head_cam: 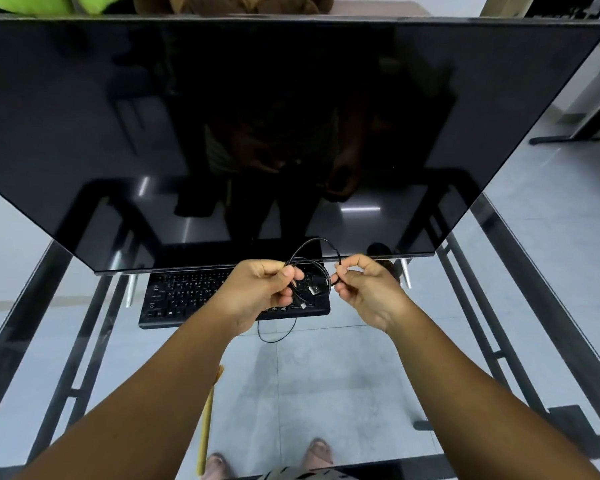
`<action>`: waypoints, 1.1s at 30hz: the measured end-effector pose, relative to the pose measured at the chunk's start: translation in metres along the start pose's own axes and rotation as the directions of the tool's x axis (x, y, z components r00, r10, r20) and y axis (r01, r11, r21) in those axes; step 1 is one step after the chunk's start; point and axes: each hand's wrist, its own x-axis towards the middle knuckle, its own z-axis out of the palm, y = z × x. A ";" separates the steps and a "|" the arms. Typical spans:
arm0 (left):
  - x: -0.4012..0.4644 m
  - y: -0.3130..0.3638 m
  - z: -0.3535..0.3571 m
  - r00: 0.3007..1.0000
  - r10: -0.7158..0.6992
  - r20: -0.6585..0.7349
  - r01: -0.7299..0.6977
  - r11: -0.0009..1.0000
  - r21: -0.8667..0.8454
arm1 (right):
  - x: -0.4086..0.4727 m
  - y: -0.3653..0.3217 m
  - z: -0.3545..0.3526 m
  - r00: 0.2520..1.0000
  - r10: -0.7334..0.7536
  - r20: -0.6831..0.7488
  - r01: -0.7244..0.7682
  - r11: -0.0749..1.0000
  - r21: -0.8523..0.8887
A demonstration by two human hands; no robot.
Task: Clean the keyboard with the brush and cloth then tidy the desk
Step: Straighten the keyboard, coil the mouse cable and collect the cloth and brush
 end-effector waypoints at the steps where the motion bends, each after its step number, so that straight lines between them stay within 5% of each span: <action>1: 0.000 0.001 -0.001 1.000 -0.004 -0.005 0.004 1.000 0.017 | -0.001 -0.001 0.002 0.998 0.041 0.038 -0.042 0.999 0.016; 7: 0.000 0.006 0.001 1.000 -0.006 -0.002 0.006 0.994 0.106 | -0.007 -0.002 0.011 0.967 0.139 0.212 -0.117 0.987 -0.112; 17: 0.000 0.002 -0.001 0.974 0.025 -0.226 0.009 0.989 0.147 | -0.013 -0.014 0.008 0.976 0.015 0.218 0.028 0.981 -0.192; 23: 0.000 0.005 0.000 0.972 0.041 -0.231 0.007 0.979 0.205 | -0.015 -0.017 0.013 0.985 -0.026 0.169 0.089 0.922 -0.376; 33: -0.010 -0.001 0.002 0.992 -0.115 -0.045 0.101 0.966 -0.240 | -0.019 -0.012 0.014 0.998 -0.046 0.031 0.052 0.972 -0.228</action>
